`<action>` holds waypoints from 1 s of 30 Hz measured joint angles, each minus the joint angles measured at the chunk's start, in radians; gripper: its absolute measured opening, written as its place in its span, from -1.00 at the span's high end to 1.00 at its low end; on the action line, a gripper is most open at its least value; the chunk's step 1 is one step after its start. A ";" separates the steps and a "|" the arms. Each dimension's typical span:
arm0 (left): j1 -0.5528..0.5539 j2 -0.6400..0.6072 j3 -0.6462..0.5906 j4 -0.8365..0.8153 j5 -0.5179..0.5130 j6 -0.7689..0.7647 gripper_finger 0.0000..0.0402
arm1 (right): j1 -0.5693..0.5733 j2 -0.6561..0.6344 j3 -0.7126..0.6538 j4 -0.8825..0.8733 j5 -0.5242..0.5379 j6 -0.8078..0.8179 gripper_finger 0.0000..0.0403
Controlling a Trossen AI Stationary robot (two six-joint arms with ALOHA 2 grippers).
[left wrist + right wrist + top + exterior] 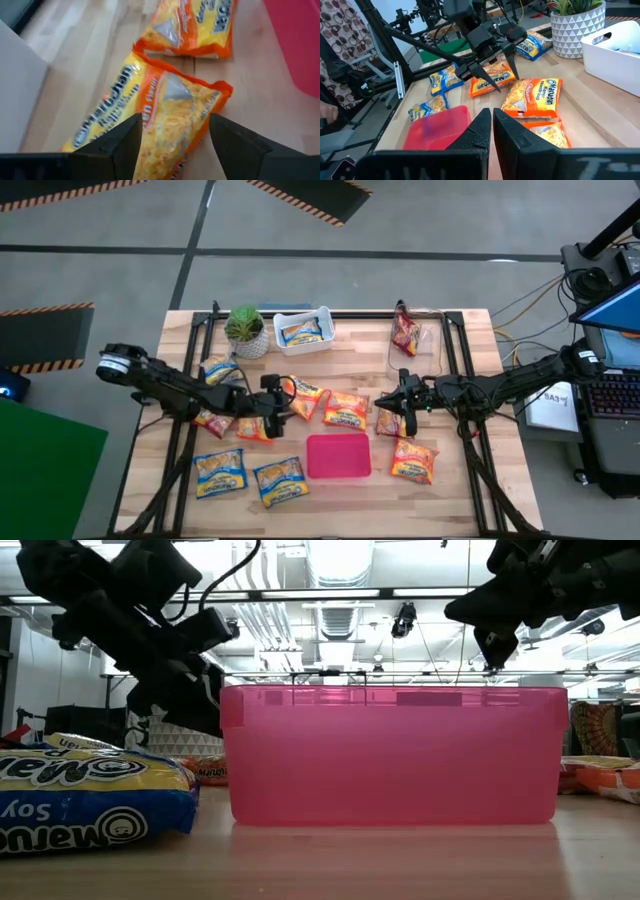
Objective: Sort Maruchan noodles
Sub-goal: Put the orange noodle pack into the red bin
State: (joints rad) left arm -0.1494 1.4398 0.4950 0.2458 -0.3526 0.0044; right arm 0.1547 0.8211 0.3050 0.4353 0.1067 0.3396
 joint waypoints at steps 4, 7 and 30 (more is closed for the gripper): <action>-0.006 0.059 0.002 0.004 -0.009 -0.010 -0.05 | 0.000 0.000 0.000 -0.004 0.000 0.001 0.95; -0.005 0.085 0.011 -0.003 -0.044 0.012 -0.05 | 0.000 0.000 0.000 -0.007 0.000 0.004 0.95; -0.005 0.170 0.071 -0.011 -0.071 0.030 0.94 | 0.000 0.001 0.025 0.018 0.054 0.052 0.95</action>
State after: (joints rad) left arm -0.1547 1.6100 0.5660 0.2352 -0.4240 0.0349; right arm 0.1547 0.8223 0.3295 0.4532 0.1603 0.3914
